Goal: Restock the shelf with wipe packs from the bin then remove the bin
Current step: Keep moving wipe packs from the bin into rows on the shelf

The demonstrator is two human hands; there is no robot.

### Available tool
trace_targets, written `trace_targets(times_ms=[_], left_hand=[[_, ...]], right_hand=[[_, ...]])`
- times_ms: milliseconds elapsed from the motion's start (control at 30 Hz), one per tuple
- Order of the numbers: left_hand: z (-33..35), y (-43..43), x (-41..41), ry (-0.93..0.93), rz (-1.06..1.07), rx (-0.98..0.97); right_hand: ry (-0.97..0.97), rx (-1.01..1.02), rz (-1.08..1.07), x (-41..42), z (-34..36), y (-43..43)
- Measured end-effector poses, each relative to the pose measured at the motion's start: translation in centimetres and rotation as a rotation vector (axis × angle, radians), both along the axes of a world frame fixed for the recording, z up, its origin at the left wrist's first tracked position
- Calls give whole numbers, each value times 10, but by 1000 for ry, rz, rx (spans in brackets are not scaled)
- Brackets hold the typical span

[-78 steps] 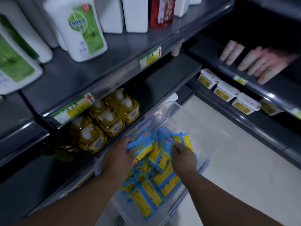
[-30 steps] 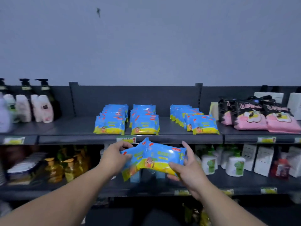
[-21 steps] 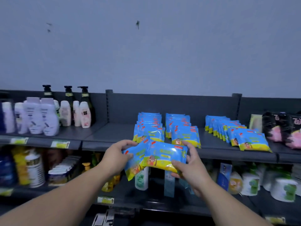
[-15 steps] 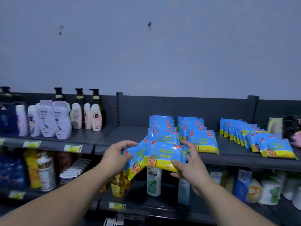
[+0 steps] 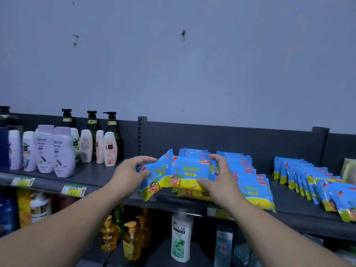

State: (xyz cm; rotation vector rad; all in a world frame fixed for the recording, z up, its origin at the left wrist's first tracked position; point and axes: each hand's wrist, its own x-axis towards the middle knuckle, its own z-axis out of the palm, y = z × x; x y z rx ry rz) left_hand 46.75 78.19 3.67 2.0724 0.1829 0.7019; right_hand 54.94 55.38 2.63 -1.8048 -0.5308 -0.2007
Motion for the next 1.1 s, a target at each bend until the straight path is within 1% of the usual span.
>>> trace_targets(times_ms=[100, 300, 500, 600, 700, 933, 1100], left_hand=[[6, 1, 20, -14, 1, -5], [8, 16, 51, -24, 75, 12], [9, 58, 97, 27, 140, 50], [2, 89, 131, 41, 154, 86], [-6, 117, 171, 81, 117, 99], [-14, 181, 240, 200, 18, 237], [-24, 215, 272, 250, -50, 307]], right_hand=[[-20, -11, 15, 24, 9, 2], [-31, -20, 62, 55, 15, 17], [-22, -59, 86, 85, 20, 51], [-40, -118, 77, 102, 21, 72], [-51, -201, 74, 123, 22, 96], [-64, -423, -8, 170, 23, 158], [-3, -487, -58, 191, 21, 200]])
